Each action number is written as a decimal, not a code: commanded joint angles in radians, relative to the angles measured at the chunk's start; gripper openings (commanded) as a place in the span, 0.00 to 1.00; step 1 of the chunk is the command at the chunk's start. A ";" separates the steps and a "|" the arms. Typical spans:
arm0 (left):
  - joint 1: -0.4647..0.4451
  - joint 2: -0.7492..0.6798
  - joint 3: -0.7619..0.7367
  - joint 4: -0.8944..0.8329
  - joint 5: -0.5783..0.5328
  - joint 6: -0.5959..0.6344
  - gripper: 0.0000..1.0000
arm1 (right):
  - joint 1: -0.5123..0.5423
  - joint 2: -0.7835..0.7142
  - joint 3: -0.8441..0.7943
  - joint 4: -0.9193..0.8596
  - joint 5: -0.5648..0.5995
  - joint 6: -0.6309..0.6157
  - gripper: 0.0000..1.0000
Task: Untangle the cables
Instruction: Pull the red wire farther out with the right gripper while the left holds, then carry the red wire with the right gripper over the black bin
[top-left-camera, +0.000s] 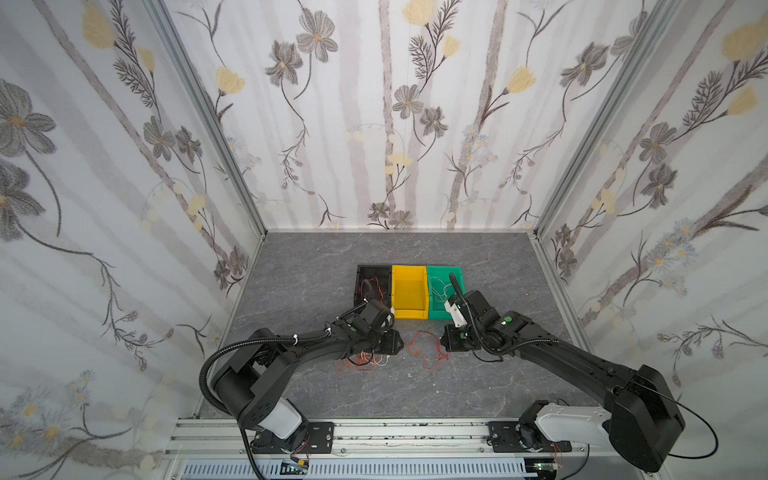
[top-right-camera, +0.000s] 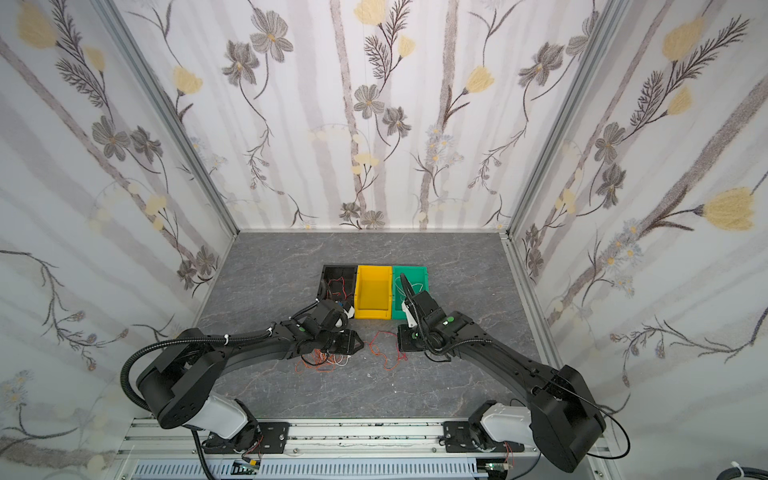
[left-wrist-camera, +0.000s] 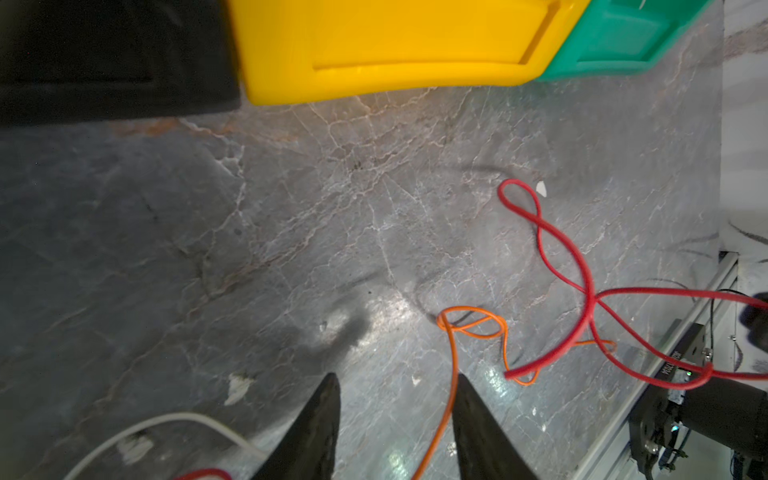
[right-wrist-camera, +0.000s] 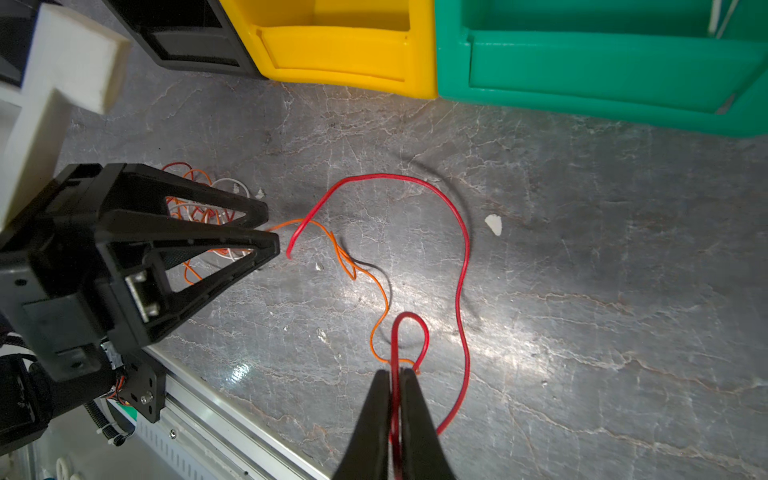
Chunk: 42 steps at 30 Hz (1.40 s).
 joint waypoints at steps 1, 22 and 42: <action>0.000 -0.001 -0.001 0.007 -0.053 0.000 0.31 | -0.009 -0.020 -0.007 0.008 -0.002 0.011 0.10; 0.090 -0.245 -0.153 -0.165 -0.239 -0.114 0.00 | -0.257 -0.201 -0.088 -0.187 0.239 -0.008 0.08; 0.101 -0.380 -0.147 -0.231 -0.232 -0.103 0.45 | -0.262 -0.195 -0.014 -0.119 -0.120 -0.102 0.04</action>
